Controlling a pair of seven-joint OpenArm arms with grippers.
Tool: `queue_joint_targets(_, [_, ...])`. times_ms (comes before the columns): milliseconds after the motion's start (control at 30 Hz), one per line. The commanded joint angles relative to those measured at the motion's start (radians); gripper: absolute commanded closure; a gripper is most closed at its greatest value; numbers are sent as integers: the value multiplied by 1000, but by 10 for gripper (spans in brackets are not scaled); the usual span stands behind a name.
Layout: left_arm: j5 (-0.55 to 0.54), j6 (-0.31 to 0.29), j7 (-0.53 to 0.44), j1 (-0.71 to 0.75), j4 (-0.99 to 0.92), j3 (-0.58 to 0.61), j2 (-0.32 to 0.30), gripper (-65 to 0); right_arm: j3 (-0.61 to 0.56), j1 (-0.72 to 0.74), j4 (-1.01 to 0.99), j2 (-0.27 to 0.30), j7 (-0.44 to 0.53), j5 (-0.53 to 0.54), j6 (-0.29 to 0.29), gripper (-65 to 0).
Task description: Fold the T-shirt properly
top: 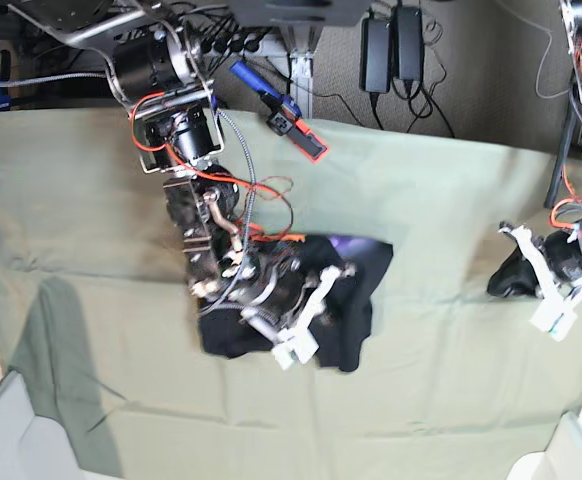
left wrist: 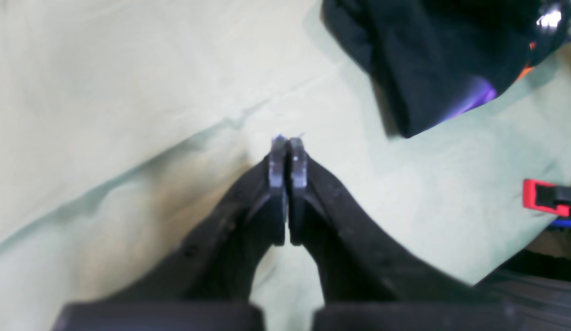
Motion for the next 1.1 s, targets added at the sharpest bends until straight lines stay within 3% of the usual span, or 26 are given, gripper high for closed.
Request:
queue_joint_targets(0, [-14, -12, -18, -16, 13, -16, -22, 0, -14, 28, -17, -12, 38, 8, 87, 0])
queue_joint_targets(167, [-52, -12, -2, -16, 13, -54, -22, 0, -69, 27, -104, -13, 77, -57, 86, 0])
queue_joint_targets(367, [-68, -12, 14, -16, 13, -74, -22, 0, -69, 25, -1, -14, 76, -35, 86, 0])
queue_joint_targets(633, [-243, -12, 114, 8, 14, -161, -47, 0, -67, 20, 262, -2, -92, 0, 86, 0])
queue_joint_targets(733, [-275, -12, 129, 49, 14, -216, -73, 0, -63, -10, 369, 43, -159, 1, 86, 0])
queue_joint_targets(867, [-299, -12, 139, 126, 14, -292, -98, 0, -29, -107, 510, 160, -192, 1, 85, 0])
queue_joint_targets(1067, [-306, -12, 138, 257, 14, -402, -101, 0, 168, -351, 673, 253, -196, 89, 83, 0])
